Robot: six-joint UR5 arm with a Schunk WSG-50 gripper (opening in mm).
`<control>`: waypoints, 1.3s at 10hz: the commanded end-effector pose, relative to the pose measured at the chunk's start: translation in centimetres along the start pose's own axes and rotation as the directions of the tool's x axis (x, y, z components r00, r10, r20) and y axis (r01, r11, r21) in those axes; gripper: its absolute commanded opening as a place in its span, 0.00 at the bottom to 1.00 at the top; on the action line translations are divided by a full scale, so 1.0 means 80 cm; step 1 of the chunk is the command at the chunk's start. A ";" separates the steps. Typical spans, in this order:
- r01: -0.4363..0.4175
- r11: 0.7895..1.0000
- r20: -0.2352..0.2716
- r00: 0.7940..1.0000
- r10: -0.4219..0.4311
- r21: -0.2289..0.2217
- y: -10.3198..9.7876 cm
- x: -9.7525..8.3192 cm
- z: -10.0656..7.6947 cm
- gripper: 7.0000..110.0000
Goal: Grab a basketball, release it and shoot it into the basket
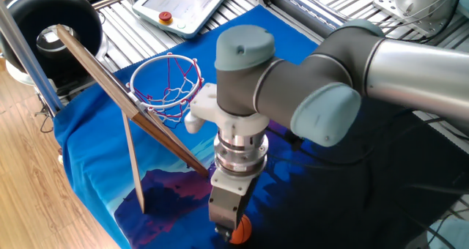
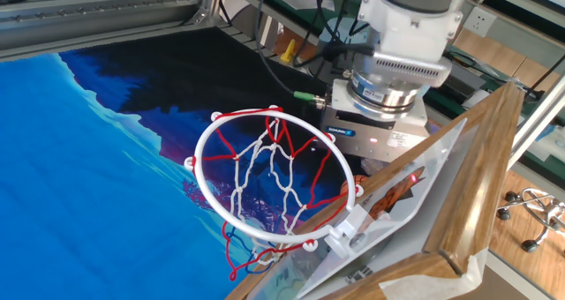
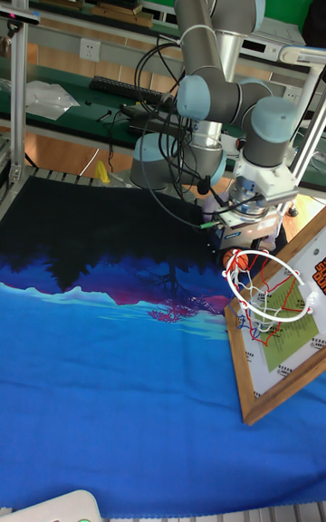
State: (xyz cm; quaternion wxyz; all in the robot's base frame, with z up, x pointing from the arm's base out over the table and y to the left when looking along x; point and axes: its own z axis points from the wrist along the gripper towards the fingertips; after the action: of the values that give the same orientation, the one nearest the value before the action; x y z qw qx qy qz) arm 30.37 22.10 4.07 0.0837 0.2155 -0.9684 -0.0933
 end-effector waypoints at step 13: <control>-0.098 0.995 -0.043 0.994 0.097 -0.013 0.006 0.003 0.035 0.57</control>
State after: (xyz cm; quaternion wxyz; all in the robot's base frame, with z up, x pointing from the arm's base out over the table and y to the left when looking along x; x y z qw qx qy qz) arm 29.40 22.64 1.49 0.1088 0.1755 -0.9745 -0.0883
